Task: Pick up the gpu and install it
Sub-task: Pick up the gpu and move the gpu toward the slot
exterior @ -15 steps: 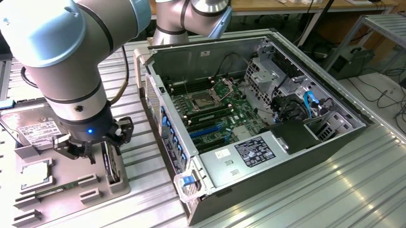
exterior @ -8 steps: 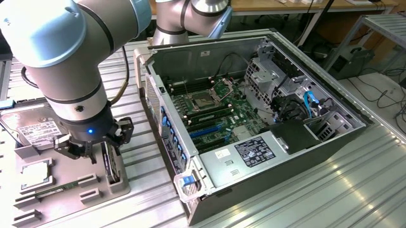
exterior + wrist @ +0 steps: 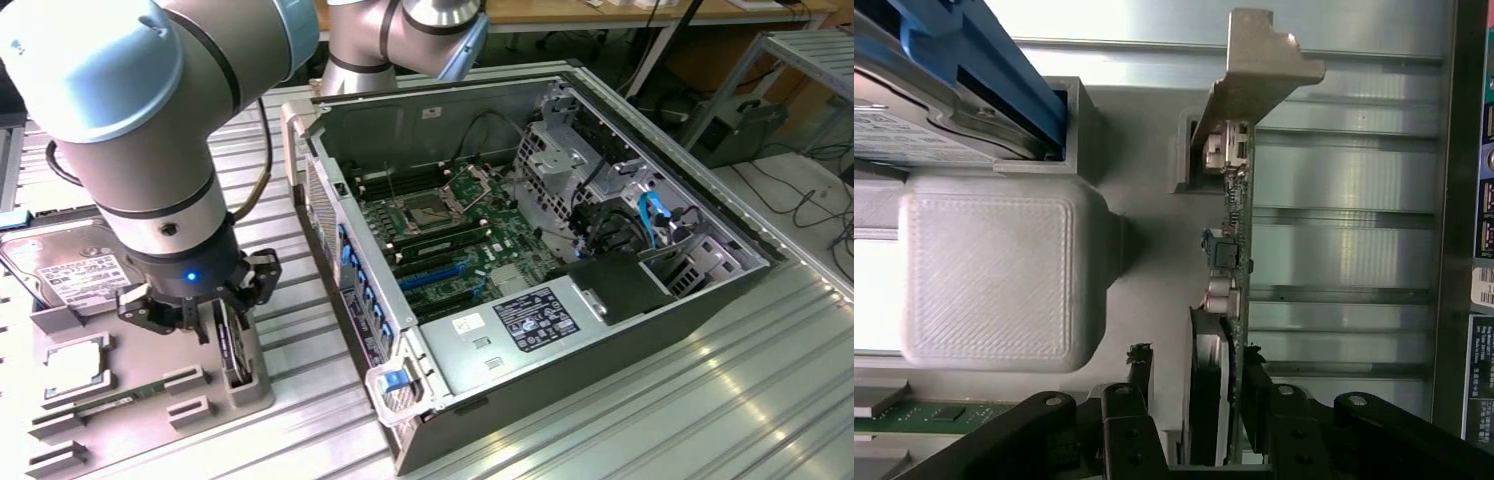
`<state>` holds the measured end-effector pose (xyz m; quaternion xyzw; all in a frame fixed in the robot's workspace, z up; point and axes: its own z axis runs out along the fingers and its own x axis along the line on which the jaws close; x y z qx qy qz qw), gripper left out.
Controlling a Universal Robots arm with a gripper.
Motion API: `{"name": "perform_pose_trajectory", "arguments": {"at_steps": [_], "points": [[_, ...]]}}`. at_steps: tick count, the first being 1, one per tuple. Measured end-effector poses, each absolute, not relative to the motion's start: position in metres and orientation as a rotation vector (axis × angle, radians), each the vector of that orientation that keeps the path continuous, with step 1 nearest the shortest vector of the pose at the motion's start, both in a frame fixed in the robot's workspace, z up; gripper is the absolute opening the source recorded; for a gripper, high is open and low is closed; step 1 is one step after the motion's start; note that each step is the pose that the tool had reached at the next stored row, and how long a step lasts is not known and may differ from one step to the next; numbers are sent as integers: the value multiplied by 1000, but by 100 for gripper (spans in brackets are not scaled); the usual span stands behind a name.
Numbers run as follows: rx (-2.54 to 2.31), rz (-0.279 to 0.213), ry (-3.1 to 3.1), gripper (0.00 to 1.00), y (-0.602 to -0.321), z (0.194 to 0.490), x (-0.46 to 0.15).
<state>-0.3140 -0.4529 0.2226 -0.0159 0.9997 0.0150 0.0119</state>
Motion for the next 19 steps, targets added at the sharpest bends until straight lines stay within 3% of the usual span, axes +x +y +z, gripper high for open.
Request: {"name": "perform_pose_trajectory", "arguments": {"at_steps": [8, 9, 11, 12, 19], "points": [[-49, 47, 3117, 45, -453, 222, -313], [-49, 47, 3117, 37, -453, 222, -312], [-50, 47, 3117, 36, -453, 222, -312], [-49, 47, 3117, 29, -453, 222, -311], [-49, 47, 3117, 28, -453, 222, -310]]}}
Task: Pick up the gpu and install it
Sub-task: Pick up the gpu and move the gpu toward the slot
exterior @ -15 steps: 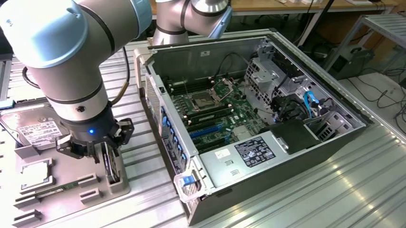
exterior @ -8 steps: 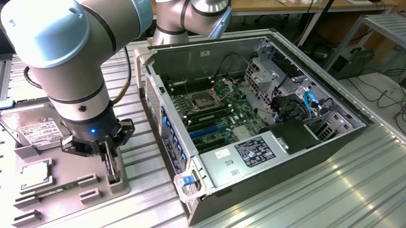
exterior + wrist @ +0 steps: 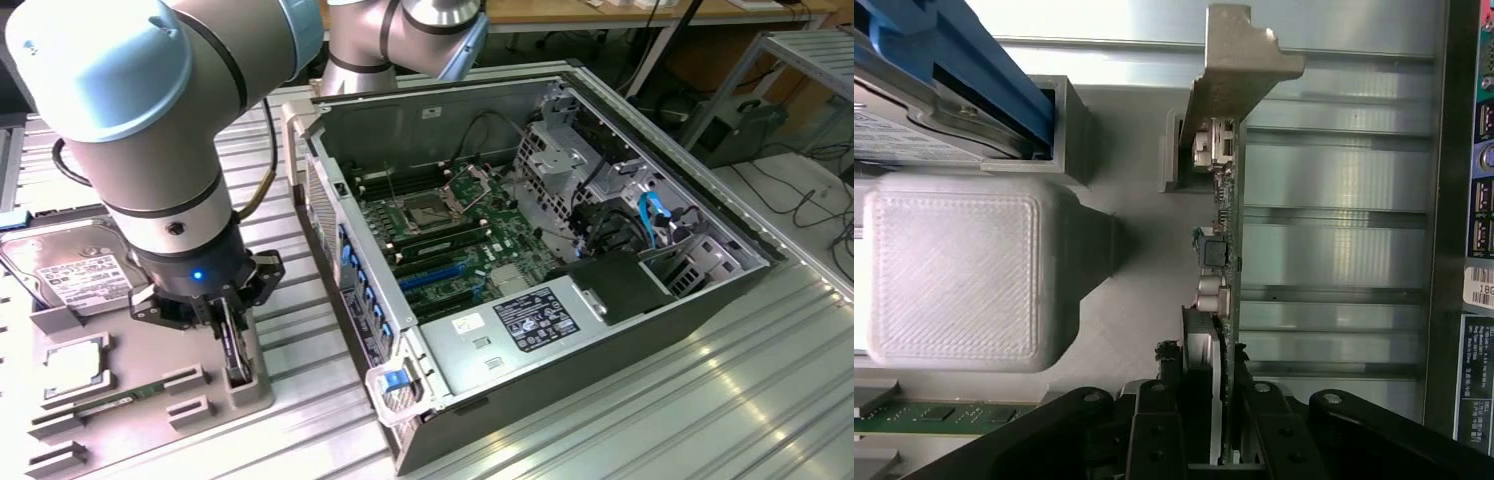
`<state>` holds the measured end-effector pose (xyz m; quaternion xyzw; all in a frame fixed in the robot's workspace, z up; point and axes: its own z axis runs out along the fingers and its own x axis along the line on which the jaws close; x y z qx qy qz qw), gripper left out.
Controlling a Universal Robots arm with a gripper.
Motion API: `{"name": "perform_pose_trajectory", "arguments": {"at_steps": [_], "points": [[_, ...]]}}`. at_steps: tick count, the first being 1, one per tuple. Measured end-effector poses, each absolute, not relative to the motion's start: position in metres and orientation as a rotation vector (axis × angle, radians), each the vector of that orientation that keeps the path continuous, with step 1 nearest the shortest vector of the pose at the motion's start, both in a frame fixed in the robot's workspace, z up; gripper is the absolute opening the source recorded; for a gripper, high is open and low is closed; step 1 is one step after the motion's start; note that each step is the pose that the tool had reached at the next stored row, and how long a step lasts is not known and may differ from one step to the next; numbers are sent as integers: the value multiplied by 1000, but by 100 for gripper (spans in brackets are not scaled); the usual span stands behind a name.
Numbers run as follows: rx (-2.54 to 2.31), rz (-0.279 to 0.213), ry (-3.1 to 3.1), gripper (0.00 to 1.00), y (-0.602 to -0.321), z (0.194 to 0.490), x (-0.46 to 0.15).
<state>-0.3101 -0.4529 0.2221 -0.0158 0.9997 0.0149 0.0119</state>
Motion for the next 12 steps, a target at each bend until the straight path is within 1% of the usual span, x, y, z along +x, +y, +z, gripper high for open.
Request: {"name": "perform_pose_trajectory", "arguments": {"at_steps": [8, 12], "points": [[-49, 49, 3117, 28, -453, 223, -310], [-49, 48, 3117, 28, -453, 231, -310]]}}
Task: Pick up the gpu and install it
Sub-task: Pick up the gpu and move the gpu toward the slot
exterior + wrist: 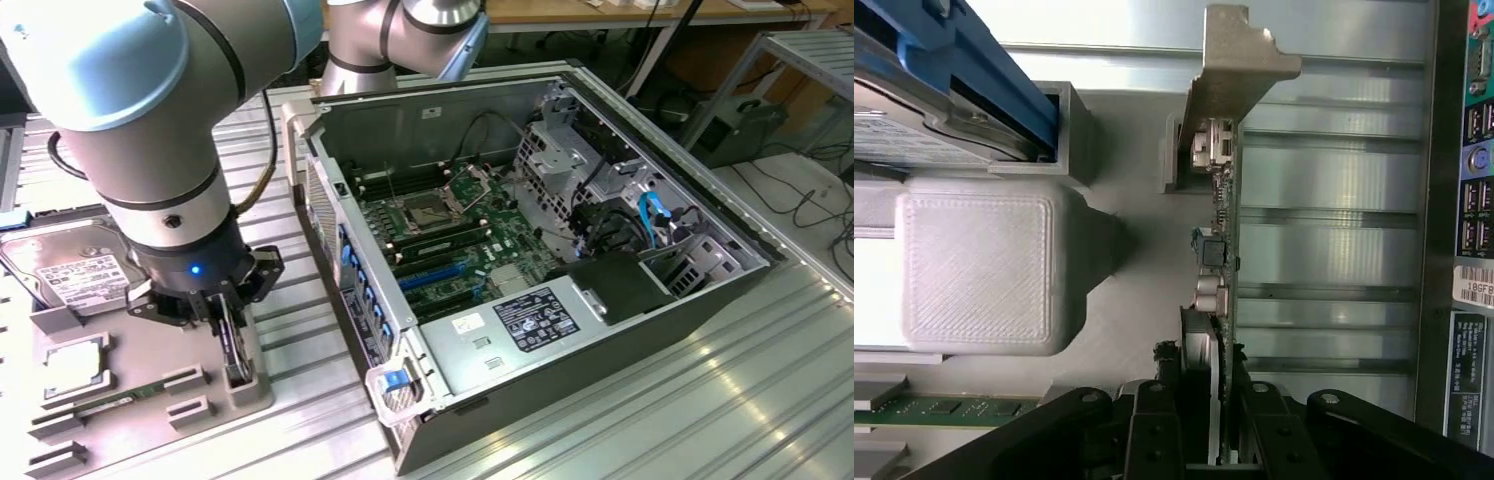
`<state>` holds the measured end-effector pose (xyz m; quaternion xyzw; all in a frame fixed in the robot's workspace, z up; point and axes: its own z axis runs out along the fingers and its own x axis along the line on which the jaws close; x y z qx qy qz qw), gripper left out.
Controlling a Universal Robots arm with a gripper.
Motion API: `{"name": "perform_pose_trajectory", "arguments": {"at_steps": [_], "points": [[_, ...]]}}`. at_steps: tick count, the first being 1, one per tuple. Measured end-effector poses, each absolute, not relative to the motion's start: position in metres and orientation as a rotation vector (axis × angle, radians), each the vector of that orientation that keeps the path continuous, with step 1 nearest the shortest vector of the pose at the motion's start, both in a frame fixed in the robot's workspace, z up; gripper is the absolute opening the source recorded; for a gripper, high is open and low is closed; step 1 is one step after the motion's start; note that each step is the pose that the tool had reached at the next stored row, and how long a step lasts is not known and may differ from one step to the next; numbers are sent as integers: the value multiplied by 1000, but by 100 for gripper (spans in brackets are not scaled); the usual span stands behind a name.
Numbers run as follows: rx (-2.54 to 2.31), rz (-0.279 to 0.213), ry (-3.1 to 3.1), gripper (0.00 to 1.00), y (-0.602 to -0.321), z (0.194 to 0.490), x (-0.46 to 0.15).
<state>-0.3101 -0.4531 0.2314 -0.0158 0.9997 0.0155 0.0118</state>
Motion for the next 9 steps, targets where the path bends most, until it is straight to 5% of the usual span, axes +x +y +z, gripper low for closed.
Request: {"name": "perform_pose_trajectory", "arguments": {"at_steps": [9], "points": [[-49, 49, 3117, 28, -453, 251, -310]]}}
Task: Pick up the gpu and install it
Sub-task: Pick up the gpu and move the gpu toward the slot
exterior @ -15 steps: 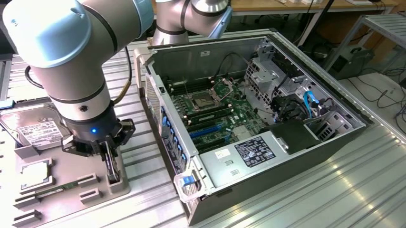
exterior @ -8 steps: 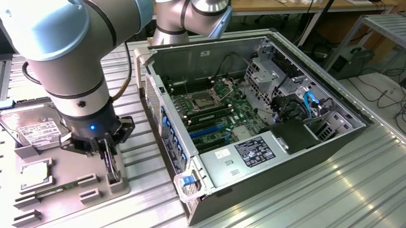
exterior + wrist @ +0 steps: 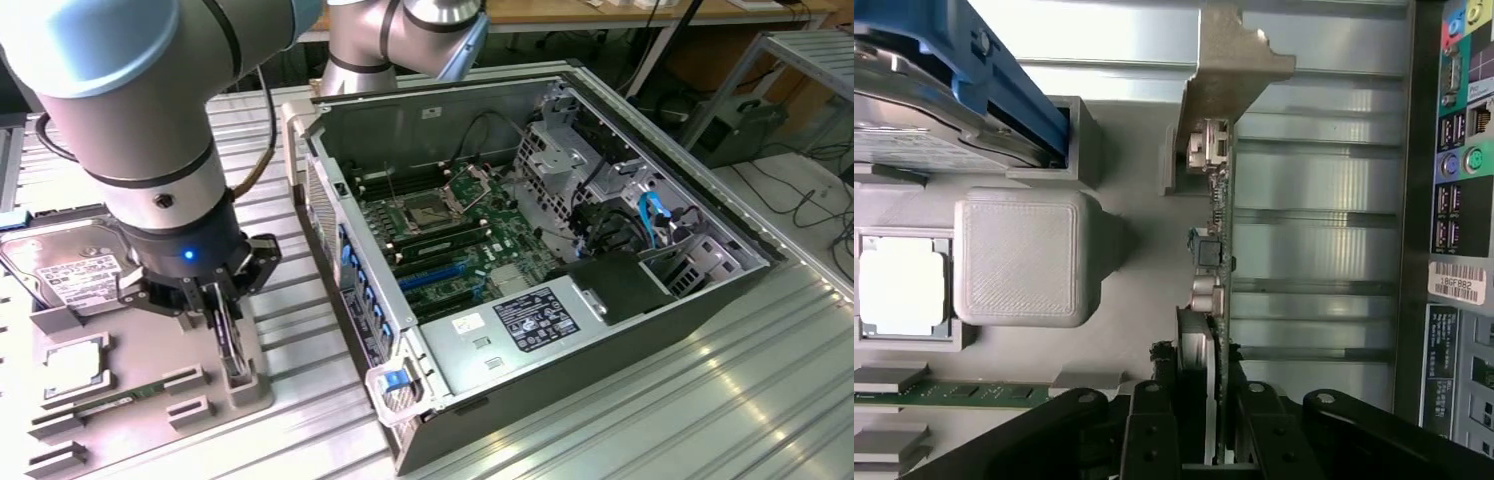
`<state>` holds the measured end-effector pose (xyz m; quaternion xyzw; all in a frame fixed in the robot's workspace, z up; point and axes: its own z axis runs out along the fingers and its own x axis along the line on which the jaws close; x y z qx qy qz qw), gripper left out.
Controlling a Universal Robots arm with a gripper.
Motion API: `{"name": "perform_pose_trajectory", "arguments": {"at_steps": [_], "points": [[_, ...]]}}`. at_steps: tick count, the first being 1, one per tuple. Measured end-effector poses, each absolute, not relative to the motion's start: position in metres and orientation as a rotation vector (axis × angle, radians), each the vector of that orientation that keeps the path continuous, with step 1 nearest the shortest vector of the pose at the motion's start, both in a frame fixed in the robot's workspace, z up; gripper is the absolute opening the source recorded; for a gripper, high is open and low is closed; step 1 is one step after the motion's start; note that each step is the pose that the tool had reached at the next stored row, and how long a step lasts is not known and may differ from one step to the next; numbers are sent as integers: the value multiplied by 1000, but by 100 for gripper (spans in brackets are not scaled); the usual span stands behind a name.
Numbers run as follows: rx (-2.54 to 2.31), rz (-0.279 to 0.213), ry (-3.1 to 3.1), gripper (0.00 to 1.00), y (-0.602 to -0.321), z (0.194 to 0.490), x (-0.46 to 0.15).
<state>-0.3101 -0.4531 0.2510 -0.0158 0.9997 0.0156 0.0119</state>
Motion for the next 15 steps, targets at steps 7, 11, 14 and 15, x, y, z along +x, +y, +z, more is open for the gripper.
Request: {"name": "perform_pose_trajectory", "arguments": {"at_steps": [7, 11, 14, 15], "points": [[-49, 49, 3117, 28, -453, 267, -310], [-49, 49, 3117, 28, -453, 267, -310], [-49, 49, 3117, 28, -453, 267, -310], [-49, 49, 3117, 28, -453, 267, -310]]}}
